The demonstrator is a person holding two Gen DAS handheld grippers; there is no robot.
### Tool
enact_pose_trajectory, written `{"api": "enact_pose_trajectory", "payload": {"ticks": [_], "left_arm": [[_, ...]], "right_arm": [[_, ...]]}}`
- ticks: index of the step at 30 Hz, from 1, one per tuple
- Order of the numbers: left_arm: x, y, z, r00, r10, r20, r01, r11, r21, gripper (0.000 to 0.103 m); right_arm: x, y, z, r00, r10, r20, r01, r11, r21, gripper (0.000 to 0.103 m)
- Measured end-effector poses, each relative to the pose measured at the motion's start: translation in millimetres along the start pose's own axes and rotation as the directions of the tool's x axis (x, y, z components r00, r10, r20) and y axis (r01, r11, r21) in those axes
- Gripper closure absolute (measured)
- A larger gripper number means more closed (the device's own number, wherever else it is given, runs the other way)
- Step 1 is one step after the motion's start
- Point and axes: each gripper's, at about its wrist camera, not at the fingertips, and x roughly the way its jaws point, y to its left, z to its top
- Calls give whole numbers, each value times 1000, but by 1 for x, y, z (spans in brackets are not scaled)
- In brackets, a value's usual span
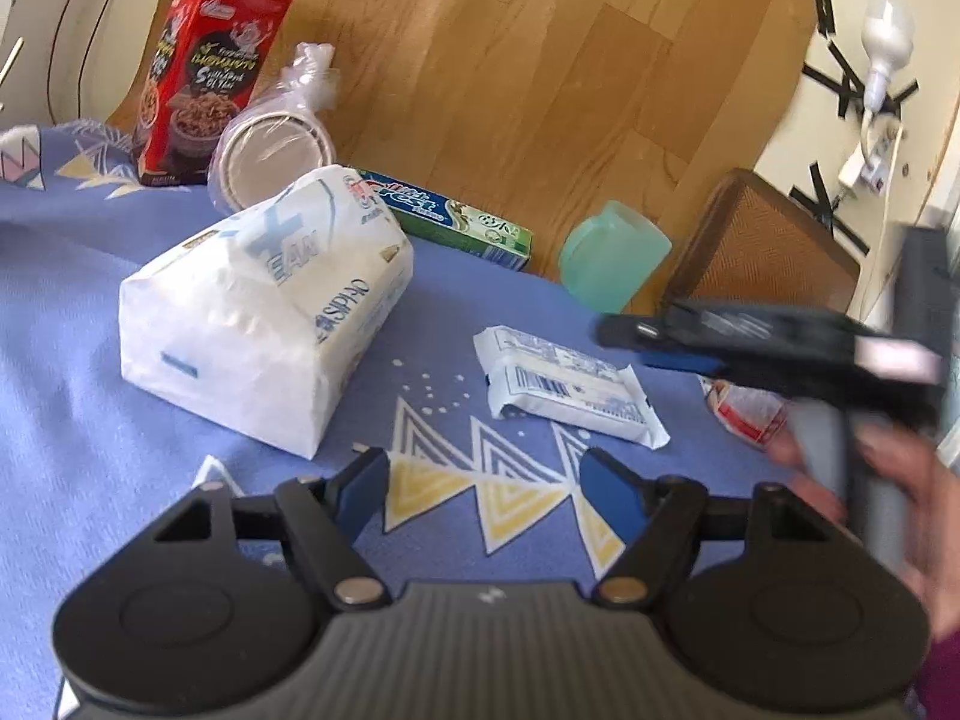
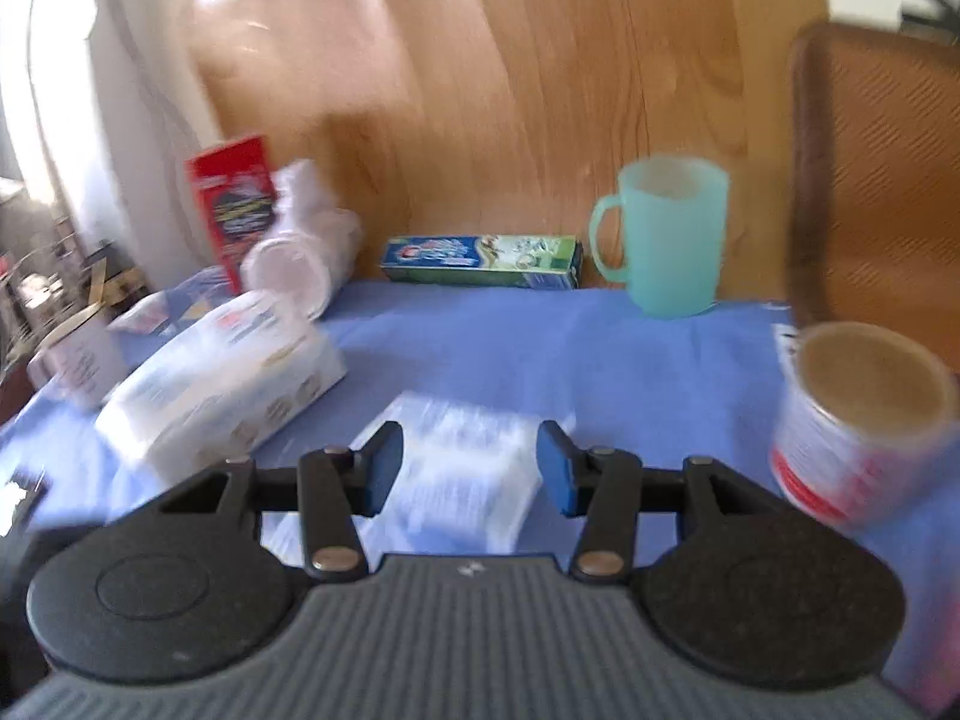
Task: Organize soft objects
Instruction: 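Move the left gripper to the white wrapped packet on the cloth, then grasp the white packet with the left gripper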
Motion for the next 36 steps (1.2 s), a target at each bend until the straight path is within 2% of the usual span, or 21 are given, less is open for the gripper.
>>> {"api": "enact_pose_trajectory", "payload": {"ticks": [4,6,8,12,14,19,21,25,28,30,31,32,36], "left_arm": [[-4,3,-5,1000,-13,8,13,1000,-25,31],[-5,5,-5,1000,-22,9,22,999,-36,31],[-5,8,-4,999,-36,11,37,998,-55,31],[-8,17,-3,997,-71,23,73,992,-107,30],[-7,21,-2,996,-91,19,93,987,-129,30],[-7,23,-1,988,-157,1,155,979,-135,30],[-6,20,0,983,-181,-12,178,975,-133,31],[6,9,4,972,-232,-50,222,963,-156,35],[18,-8,1,978,-192,-79,184,978,-95,37],[21,-13,-2,980,-182,-75,177,982,-70,40],[21,-14,-3,981,-180,-77,175,982,-68,46],[21,-13,-4,981,-176,-78,171,983,-70,50],[13,-14,-10,980,-180,-85,174,982,-78,54]], "right_arm": [[48,-4,21,993,-62,-97,66,997,44,52],[55,-5,16,987,-42,-155,52,997,59,55],[41,-2,7,986,17,-165,-3,997,82,62],[-9,14,-30,974,143,-177,-131,988,77,61],[-33,24,-49,972,172,-161,-168,985,38,59],[-64,53,-70,991,102,-86,-114,982,-151,22],[-58,64,-69,989,115,-90,-132,968,-211,17],[-36,77,-67,990,79,-119,-110,951,-289,15],[-23,69,-65,988,52,-148,-88,964,-251,16],[-24,59,-65,990,65,-125,-91,973,-215,17],[-27,55,-64,990,71,-122,-95,976,-197,23],[-29,55,-65,991,64,-114,-85,977,-196,23],[-38,60,-72,993,56,-108,-78,974,-211,24]]}}
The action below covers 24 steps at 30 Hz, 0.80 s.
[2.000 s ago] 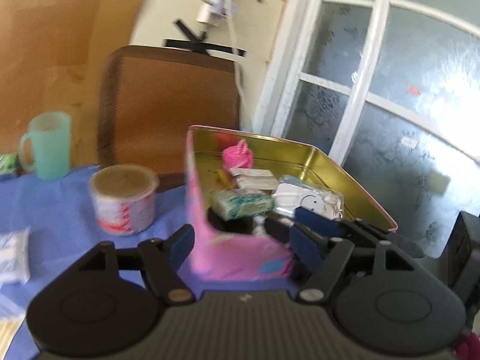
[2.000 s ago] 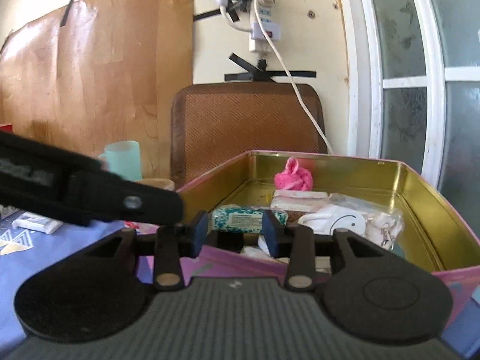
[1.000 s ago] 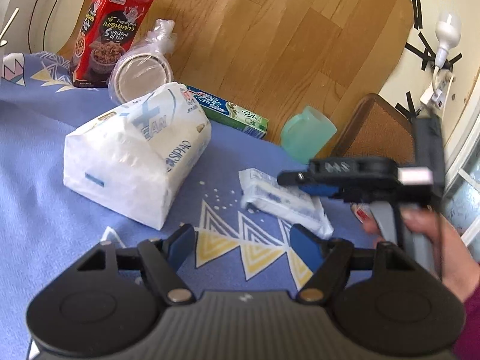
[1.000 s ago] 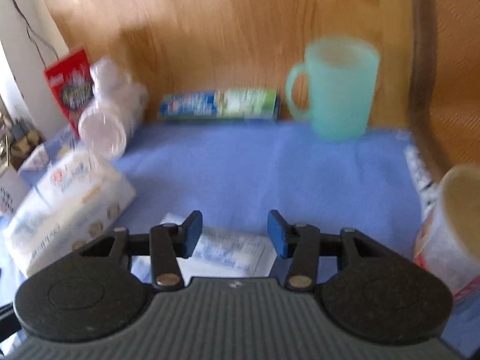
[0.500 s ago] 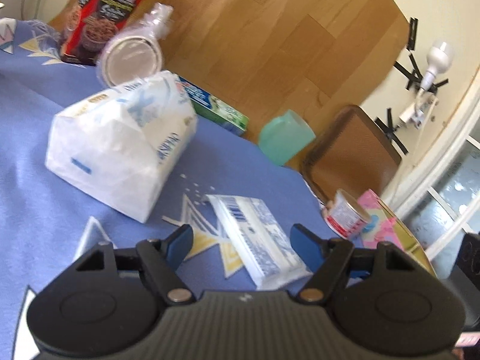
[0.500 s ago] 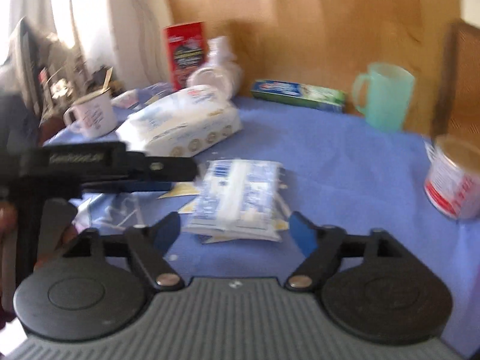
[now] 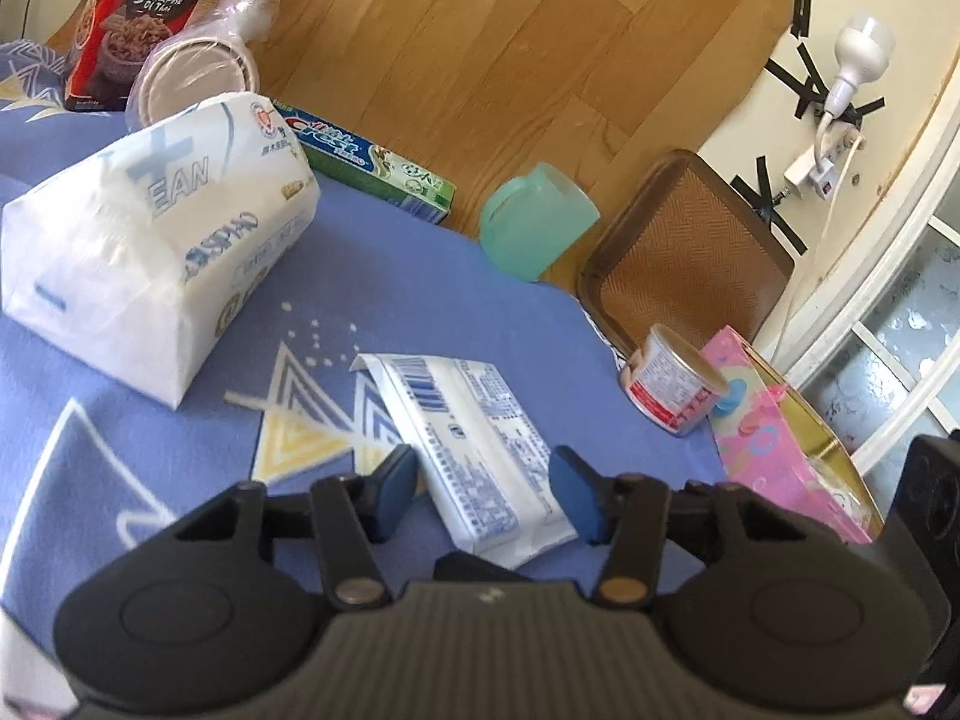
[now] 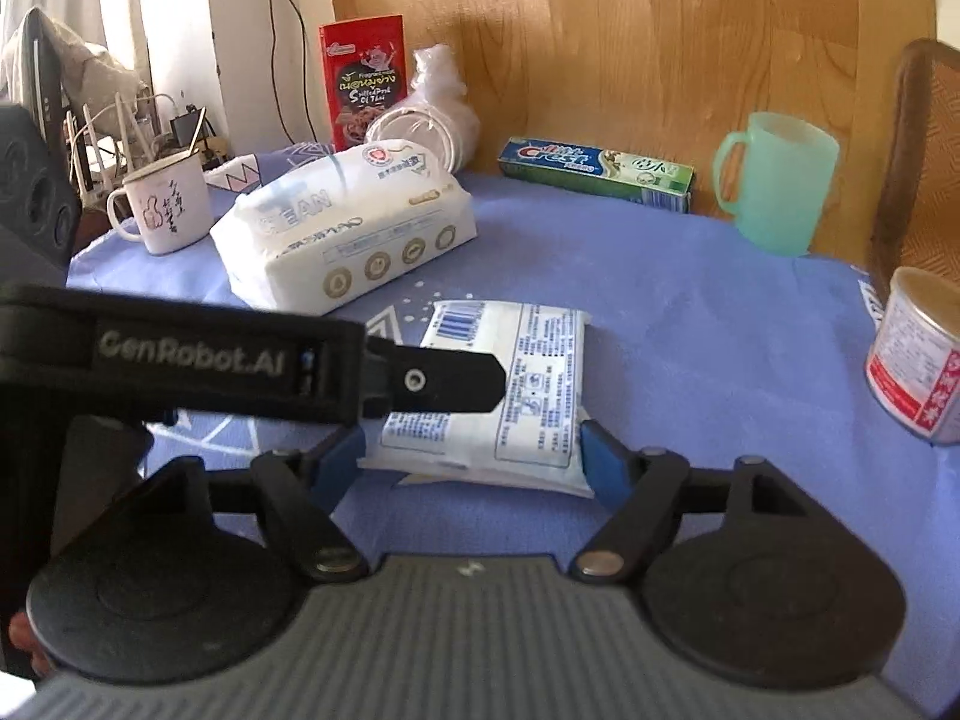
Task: Organize soft objects
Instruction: 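Grasp the white packet with the left gripper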
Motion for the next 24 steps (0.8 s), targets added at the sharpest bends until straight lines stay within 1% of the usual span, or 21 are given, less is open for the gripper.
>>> {"api": "enact_pose_trajectory", "payload": {"ticks": [4,6,8,10,15,18,21,22,24], "left_arm": [[-7,-17,-15,1000,2,-13,-1,998,55,54],[-8,-29,-24,1000,1,-27,1,995,98,54],[-7,-45,-32,999,-4,-45,11,989,145,54],[-4,-62,-41,998,-16,-65,28,983,184,54],[6,-107,-68,992,-48,-119,81,953,294,54],[11,-132,-82,985,-71,-157,123,927,354,53],[17,-151,-83,974,-111,-200,178,918,356,53],[16,-160,-81,972,-126,-197,191,912,362,53],[14,-182,-72,973,-156,-172,213,893,396,53]], "right_arm": [[-14,12,-12,1000,-19,5,19,1000,-25,24],[-25,17,-21,999,-49,16,50,997,-56,24],[-35,18,-30,997,-73,16,73,995,-64,24],[-48,13,-39,997,-77,19,77,996,-48,24],[-83,-3,-62,989,-143,34,142,989,30,24],[-106,-10,-80,979,-197,51,193,979,64,24],[-127,-14,-96,963,-257,81,248,963,103,25],[-133,-14,-99,955,-280,97,269,957,112,25],[-146,-16,-101,935,-327,140,313,943,116,25]]}}
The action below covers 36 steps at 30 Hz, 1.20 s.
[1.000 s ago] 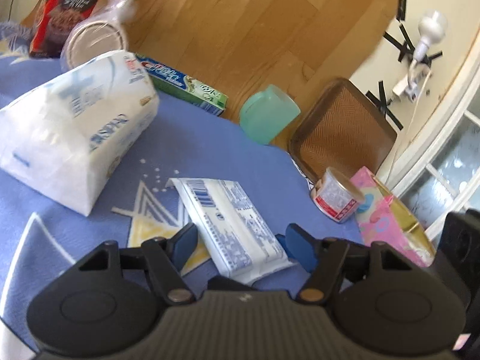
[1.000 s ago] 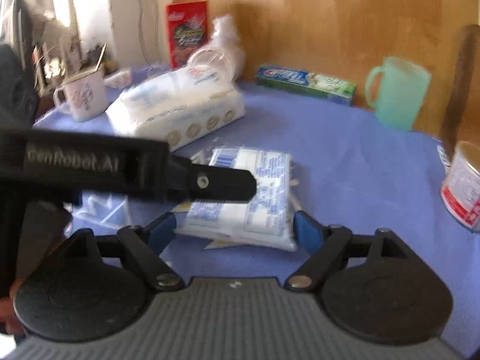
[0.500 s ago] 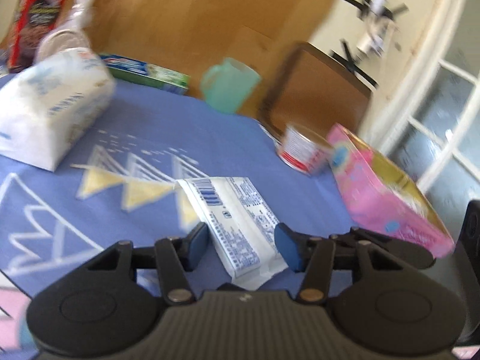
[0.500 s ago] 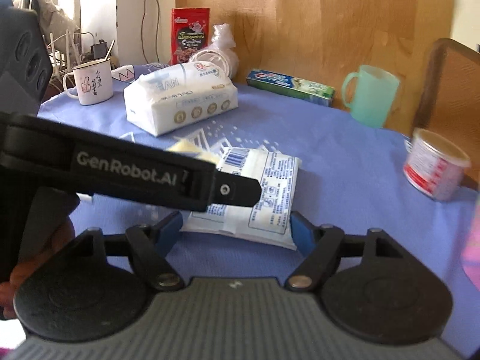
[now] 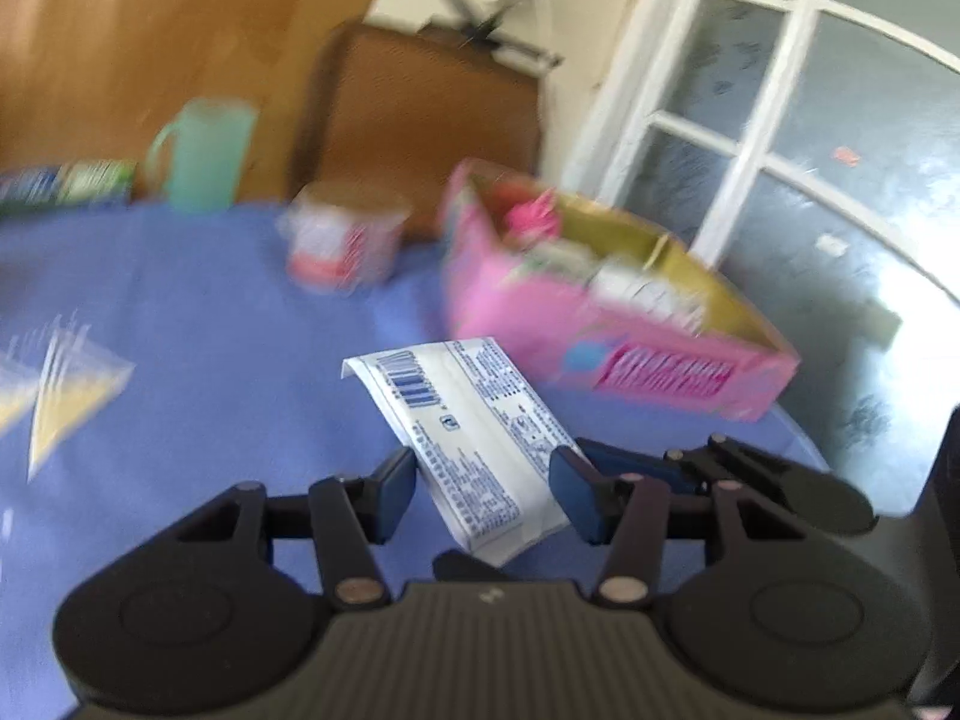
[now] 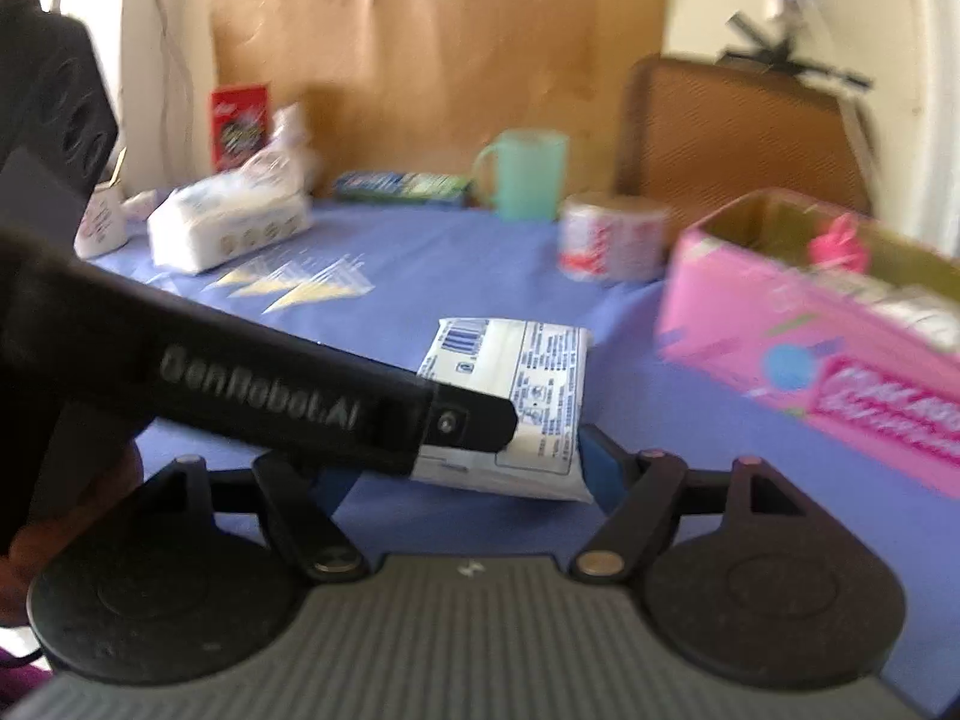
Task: Organize soft objects
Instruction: 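Grasp the white packet with the left gripper, then carry the white packet into the tin box and open the left gripper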
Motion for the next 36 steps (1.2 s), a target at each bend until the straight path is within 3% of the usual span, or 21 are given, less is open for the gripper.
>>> {"api": "enact_pose_trajectory", "payload": {"ticks": [4,7,10,14,16,18,20,22,24,28,32,36], "left_arm": [[7,-38,44,996,-55,73,47,994,101,53],[29,-71,73,991,-104,79,89,982,169,53],[65,-103,94,987,-144,64,127,966,224,51],[124,-133,115,987,-161,15,152,958,244,36],[162,-141,121,994,-111,-17,112,957,269,28],[194,-140,125,999,-17,-39,27,961,277,29],[204,-133,128,998,31,-45,-19,969,245,30],[199,-124,128,999,-2,-48,12,981,193,28],[192,-124,127,999,6,-41,3,980,200,27],[169,-128,120,999,24,-25,-18,974,225,25],[137,-132,112,997,74,-4,-71,967,245,22],[101,-127,100,991,132,17,-133,961,244,17]], "right_arm": [[-24,-17,14,984,-97,151,96,995,17,25],[-38,-43,26,952,-179,250,174,984,43,25],[-43,-79,31,918,-267,293,254,964,83,25],[-40,-138,36,891,-354,284,323,934,153,26],[-29,-177,41,891,-378,252,340,922,183,25],[-5,-198,47,899,-399,182,368,912,182,23],[21,-211,49,882,-460,99,443,883,156,23],[26,-211,45,874,-479,80,465,873,148,23],[14,-206,36,879,-462,123,439,882,171,24],[-12,-195,19,864,-478,158,438,869,232,30],[-32,-194,13,861,-471,192,397,859,322,37],[-49,-180,10,861,-457,224,370,864,340,39]]}}
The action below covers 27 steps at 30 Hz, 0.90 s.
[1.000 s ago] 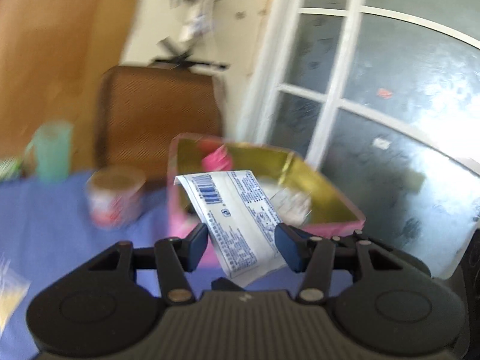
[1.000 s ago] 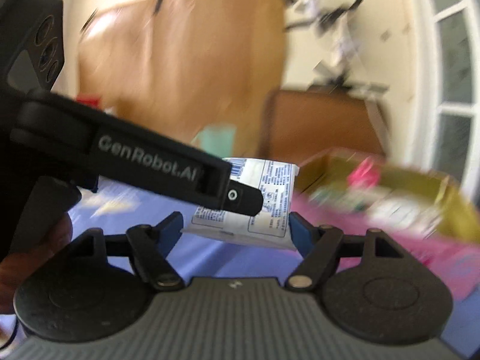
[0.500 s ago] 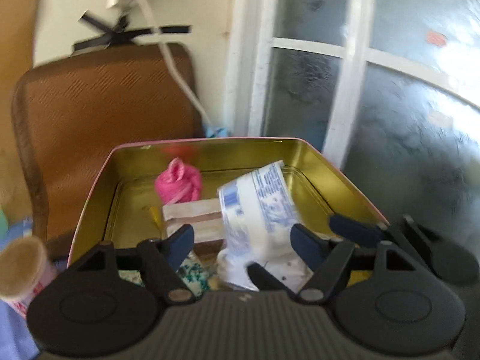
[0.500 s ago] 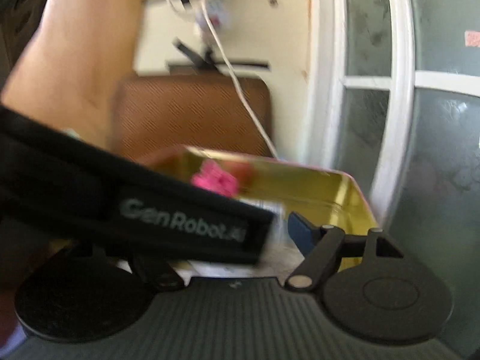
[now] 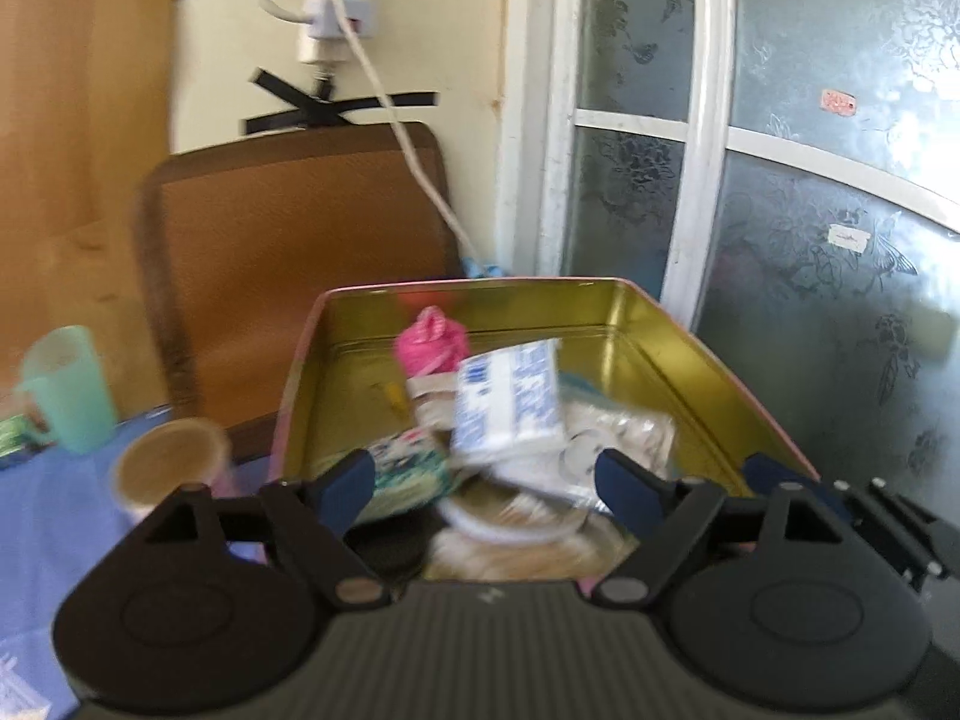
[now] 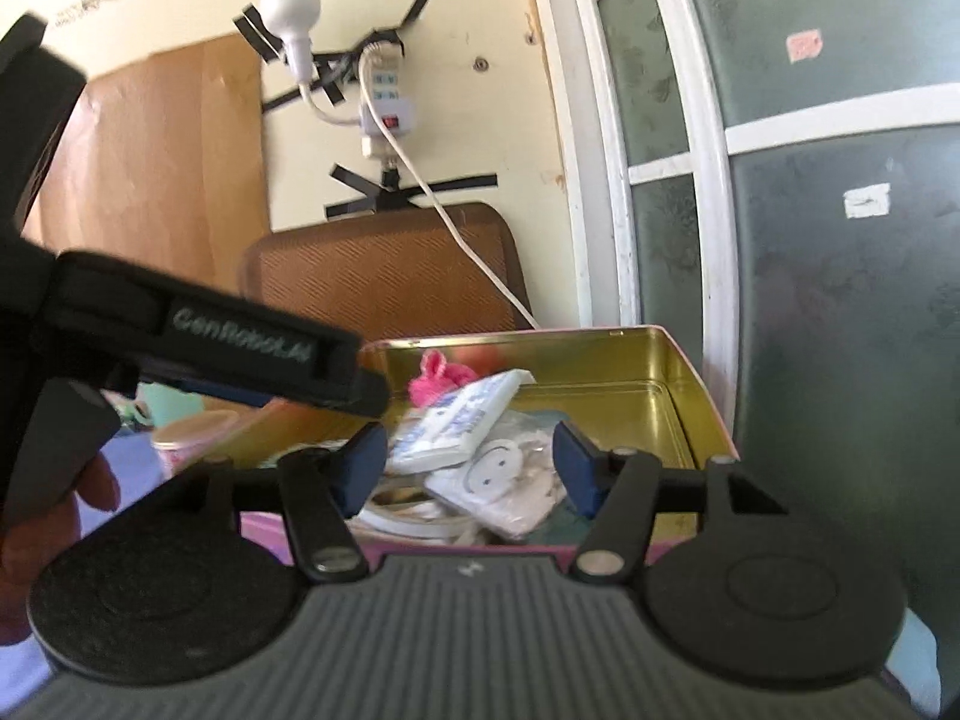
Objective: Organize soft objects
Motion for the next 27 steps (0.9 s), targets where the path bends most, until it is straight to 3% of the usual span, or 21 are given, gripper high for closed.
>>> {"api": "enact_pose_trajectory", "payload": {"ticks": [5,9,13,19,27], "left_arm": [[-42,16,-21,996,85,13,-85,996,-9,0],[-74,29,-39,991,130,3,-130,990,-60,0],[-102,36,-50,991,130,5,-129,986,-108,0],[-137,26,-63,979,201,39,-198,978,-60,0],[-171,22,-72,966,234,111,-231,972,-40,0]], "right_arm": [[-20,14,0,998,60,-25,-59,998,33,39],[-33,24,-1,989,129,-70,-122,988,95,39],[-46,30,0,979,177,-99,-162,976,144,39],[-81,46,-1,981,177,-82,-167,979,116,39],[-113,52,3,987,153,-44,-148,984,99,39]]}}
